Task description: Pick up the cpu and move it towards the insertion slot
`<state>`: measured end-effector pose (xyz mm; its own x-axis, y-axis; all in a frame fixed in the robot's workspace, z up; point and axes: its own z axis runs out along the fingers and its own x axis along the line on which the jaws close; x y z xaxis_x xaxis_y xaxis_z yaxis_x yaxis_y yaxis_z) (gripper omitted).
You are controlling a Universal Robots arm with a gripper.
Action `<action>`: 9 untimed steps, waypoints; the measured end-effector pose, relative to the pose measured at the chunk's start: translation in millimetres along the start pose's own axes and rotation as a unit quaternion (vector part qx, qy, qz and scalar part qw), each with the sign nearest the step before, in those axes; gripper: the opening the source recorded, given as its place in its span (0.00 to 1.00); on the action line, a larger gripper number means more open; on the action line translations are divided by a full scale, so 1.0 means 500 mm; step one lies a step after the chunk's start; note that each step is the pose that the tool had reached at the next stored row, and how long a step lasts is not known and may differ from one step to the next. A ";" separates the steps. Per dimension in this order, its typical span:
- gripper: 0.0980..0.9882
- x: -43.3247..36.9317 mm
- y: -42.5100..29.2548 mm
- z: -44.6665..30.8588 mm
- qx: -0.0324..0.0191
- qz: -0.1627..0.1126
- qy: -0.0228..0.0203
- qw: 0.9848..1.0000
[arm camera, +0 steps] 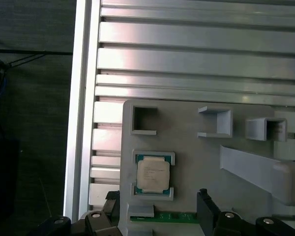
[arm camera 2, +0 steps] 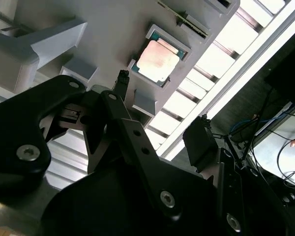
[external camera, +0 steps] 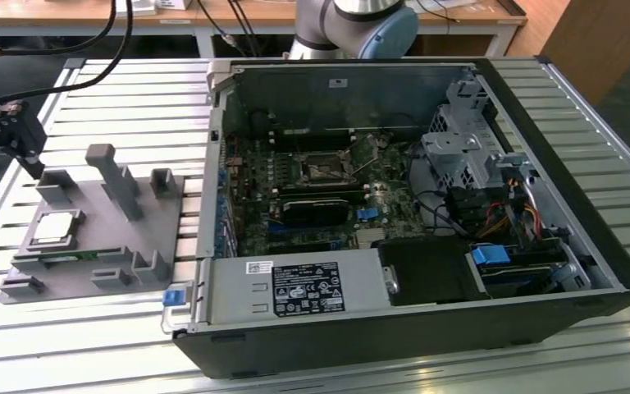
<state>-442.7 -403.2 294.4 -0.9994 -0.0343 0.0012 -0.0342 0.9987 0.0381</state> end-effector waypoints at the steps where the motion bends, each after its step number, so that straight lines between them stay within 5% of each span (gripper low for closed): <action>1: 0.70 0.000 0.000 0.001 0.000 0.000 0.000 1.000; 9: 0.70 0.000 -0.005 0.011 0.000 0.000 0.000 1.000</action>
<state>-442.6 -405.3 288.7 -0.9994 -0.0343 0.0011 -0.0343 0.9987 0.0381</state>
